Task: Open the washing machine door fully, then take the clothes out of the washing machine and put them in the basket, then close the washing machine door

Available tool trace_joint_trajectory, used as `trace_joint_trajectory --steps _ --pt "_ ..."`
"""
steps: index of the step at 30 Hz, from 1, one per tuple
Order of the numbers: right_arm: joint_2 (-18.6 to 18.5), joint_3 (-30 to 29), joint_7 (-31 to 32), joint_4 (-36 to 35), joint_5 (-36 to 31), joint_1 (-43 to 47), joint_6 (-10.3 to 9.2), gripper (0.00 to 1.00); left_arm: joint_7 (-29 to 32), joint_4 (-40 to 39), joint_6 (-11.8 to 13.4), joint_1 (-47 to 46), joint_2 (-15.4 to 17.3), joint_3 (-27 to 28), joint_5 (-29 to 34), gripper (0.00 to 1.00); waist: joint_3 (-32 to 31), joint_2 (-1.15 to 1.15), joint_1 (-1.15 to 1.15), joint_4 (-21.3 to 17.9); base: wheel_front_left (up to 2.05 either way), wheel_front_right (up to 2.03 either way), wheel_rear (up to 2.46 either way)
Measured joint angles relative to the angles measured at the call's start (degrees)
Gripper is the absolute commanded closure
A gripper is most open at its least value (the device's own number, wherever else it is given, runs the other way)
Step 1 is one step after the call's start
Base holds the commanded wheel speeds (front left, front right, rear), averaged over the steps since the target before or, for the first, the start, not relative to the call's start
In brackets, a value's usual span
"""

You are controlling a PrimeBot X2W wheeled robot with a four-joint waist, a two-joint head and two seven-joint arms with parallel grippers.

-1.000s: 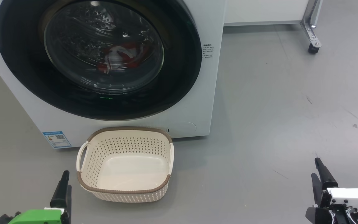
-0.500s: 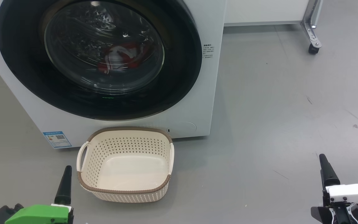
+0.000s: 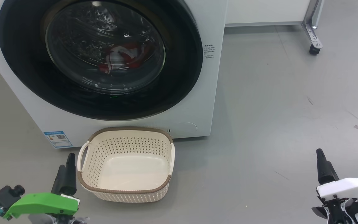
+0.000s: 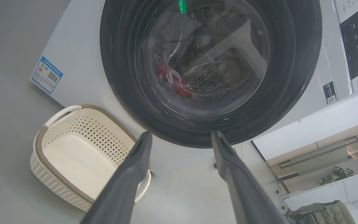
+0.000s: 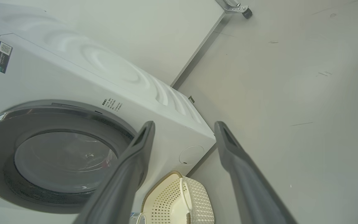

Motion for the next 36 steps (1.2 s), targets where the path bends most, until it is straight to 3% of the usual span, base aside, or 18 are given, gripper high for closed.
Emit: trace_joint_trajectory --steps 6,14,25,36 --pt "-1.58 2.67 -1.35 -0.24 -8.04 -0.05 -1.99 0.00 -0.99 -0.98 1.57 -0.24 0.09 -1.67 7.83 0.00 -0.06 0.00 0.00 0.13 0.00 0.00 0.00" --pt "-2.19 5.83 -2.78 -0.21 -15.69 -0.05 -3.26 0.00 -2.02 -1.22 3.44 -0.22 0.19 -3.76 16.42 0.00 -0.25 0.00 0.00 0.22 0.00 0.00 0.00" --pt "-2.27 8.91 -4.81 -0.16 -23.60 -0.03 -5.64 0.00 -3.28 -1.23 4.93 -0.13 0.07 -6.30 26.03 0.00 -0.62 0.00 0.00 0.46 0.00 0.00 0.00" --pt "-2.44 11.48 -6.79 -0.16 -31.01 -0.01 -6.73 0.00 -4.72 -1.01 6.64 -0.10 -0.25 -8.10 35.06 0.00 -0.80 0.00 0.00 0.70 0.00 0.00 0.00"
